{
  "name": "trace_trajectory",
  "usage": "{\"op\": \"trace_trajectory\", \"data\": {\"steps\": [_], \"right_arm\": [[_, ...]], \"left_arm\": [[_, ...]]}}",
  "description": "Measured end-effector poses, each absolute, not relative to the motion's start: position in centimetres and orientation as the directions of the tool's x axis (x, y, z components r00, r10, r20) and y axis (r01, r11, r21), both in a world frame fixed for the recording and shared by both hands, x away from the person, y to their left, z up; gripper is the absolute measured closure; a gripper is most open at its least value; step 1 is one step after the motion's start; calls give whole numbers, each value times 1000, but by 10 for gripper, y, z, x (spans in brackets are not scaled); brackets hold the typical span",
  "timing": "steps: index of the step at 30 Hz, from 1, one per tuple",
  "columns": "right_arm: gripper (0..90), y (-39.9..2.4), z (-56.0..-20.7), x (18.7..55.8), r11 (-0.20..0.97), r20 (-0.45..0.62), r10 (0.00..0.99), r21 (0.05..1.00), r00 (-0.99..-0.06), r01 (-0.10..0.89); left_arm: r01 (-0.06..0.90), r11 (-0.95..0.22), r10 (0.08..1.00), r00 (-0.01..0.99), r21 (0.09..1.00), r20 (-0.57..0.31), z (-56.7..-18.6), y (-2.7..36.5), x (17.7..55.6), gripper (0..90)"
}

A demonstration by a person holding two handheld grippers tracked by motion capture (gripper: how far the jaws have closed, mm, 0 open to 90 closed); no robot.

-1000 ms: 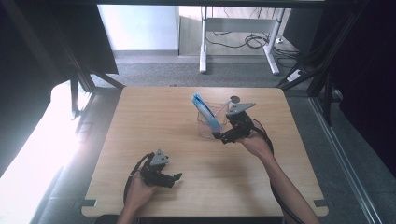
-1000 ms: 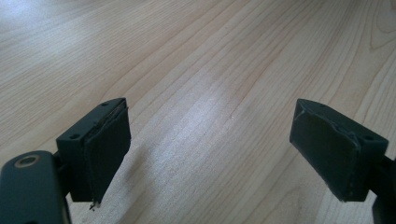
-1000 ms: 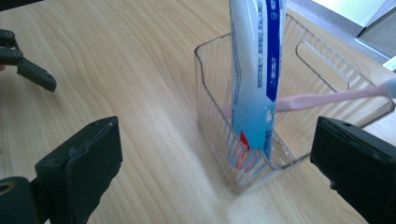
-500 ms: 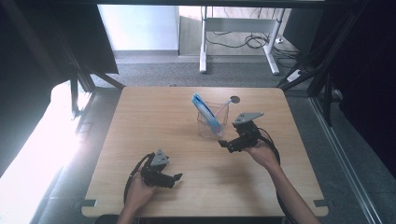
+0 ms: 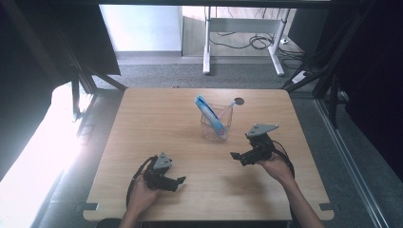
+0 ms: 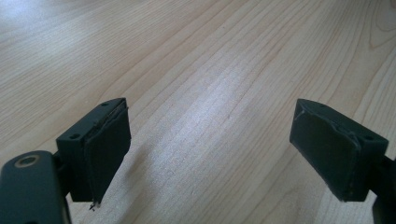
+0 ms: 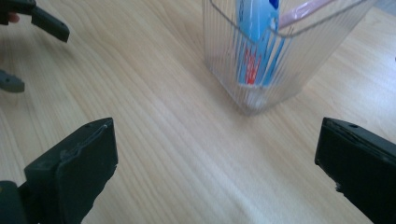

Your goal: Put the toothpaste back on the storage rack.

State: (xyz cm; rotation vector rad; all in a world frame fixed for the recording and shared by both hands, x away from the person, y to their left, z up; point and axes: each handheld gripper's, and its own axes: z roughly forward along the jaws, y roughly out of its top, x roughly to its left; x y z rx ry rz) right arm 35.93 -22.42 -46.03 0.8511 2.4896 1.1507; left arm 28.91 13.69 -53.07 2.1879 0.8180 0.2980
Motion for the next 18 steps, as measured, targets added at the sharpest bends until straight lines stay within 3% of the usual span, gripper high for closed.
{"op": "trace_trajectory", "data": {"steps": [18], "right_arm": [[0, -247, -499, 329, 514, -4, 633, 750, -774, 417]], "left_arm": [[460, -504, 640, 767, 731, -41, -531, 137, 289, 129]]}}
